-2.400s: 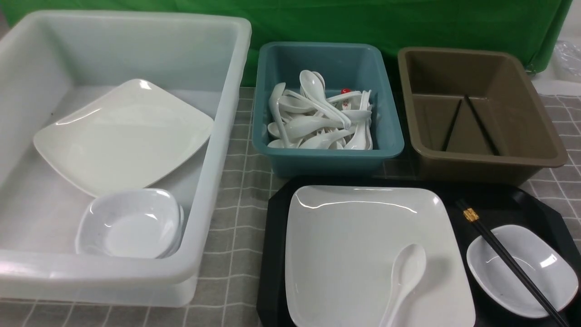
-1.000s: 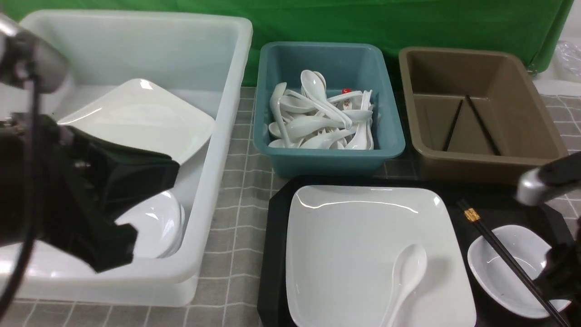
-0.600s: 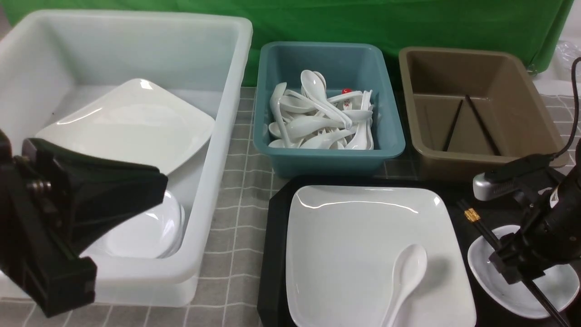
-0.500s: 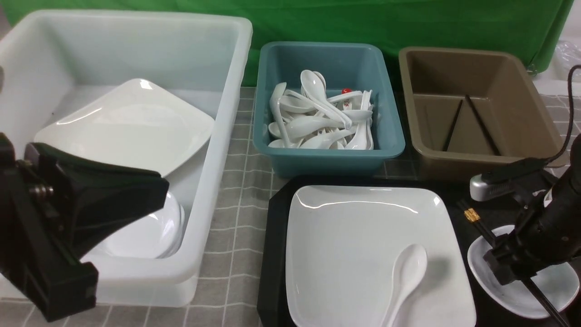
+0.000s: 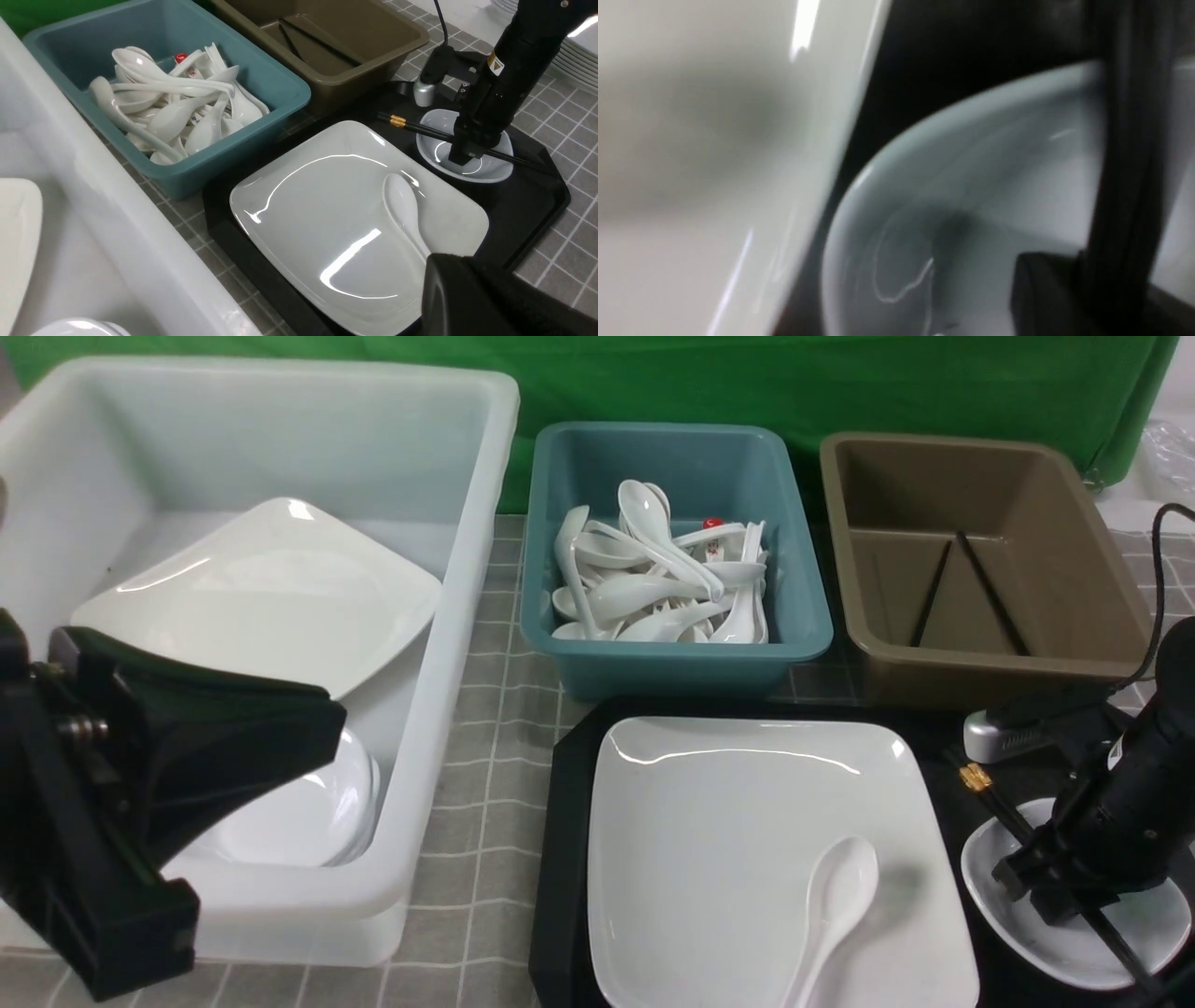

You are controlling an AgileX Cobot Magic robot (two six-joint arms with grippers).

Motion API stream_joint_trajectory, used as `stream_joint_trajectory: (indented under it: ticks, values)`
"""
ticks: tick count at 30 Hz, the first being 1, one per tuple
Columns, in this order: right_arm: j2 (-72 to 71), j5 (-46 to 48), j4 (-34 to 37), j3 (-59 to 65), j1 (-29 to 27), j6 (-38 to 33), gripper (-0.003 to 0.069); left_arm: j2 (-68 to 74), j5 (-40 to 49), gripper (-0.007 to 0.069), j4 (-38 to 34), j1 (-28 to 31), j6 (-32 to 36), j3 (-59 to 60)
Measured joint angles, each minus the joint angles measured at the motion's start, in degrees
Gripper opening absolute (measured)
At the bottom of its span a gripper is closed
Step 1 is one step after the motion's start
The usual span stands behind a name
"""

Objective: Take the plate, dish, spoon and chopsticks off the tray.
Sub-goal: Use the right arm to grab a pair of chopsticks from the plate, then use the right arm to put the chopsticks into the small storage box on the right

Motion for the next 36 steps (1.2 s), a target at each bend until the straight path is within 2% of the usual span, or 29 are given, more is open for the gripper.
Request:
stream_joint_trajectory:
  ticks: [4, 9, 12, 14, 18, 23, 26, 30, 31, 34, 36]
  values:
    - [-1.9, 2.3, -0.1, -0.1, 0.9, -2.1, 0.0115, 0.0, -0.7, 0.0011, 0.0, 0.0, 0.0, 0.0]
    - [-10.7, 6.6, 2.2, -4.5, 10.0, -6.8, 0.0115, 0.0, -5.0, 0.0011, -1.2, 0.0, 3.1, 0.0]
    - [-11.7, 3.7, 6.0, -10.0, 11.8, -6.3, 0.0115, 0.0, -10.0, 0.0011, -3.0, 0.0, 4.9, 0.0]
    - [-10.5, -0.7, 9.1, -14.9, 10.7, -5.0, 0.0115, 0.0, -14.2, 0.0011, -4.2, 0.0, 6.5, 0.0]
    - [-2.2, -10.3, 17.4, -28.0, 5.2, -2.9, 0.0115, 0.0, -19.2, 0.0011, -4.7, 0.0, 7.7, 0.0]
    - [12.0, -13.7, 19.2, -44.2, -0.7, 2.4, 0.0115, 0.0, -17.3, 0.0011, -5.6, 0.0, 8.0, 0.0]
    - [17.4, -12.7, 19.4, -49.1, -2.5, 4.5, 0.0117, 0.0, -15.1, 0.0011, -6.1, 0.0, 8.1, 0.0]
    - [24.1, -10.0, 19.3, -52.9, -4.7, 5.9, 0.0217, 0.0, -11.8, 0.0011, -6.1, 0.0, 8.2, 0.0]
    - [24.8, -8.7, 19.3, -53.1, -5.0, 5.9, 0.0280, 0.0, -11.6, 0.0011, -6.1, 0.0, 8.2, 0.0]
    - [24.6, -4.9, 18.0, -53.3, -5.1, 6.0, 0.0407, 0.0, -11.5, 0.0011, -6.1, 0.0, 8.2, 0.0]
    - [23.7, -3.0, 16.7, -53.5, -5.1, 6.0, 0.0425, 0.0, -11.5, 0.0011, -6.1, 0.0, 8.2, 0.0]
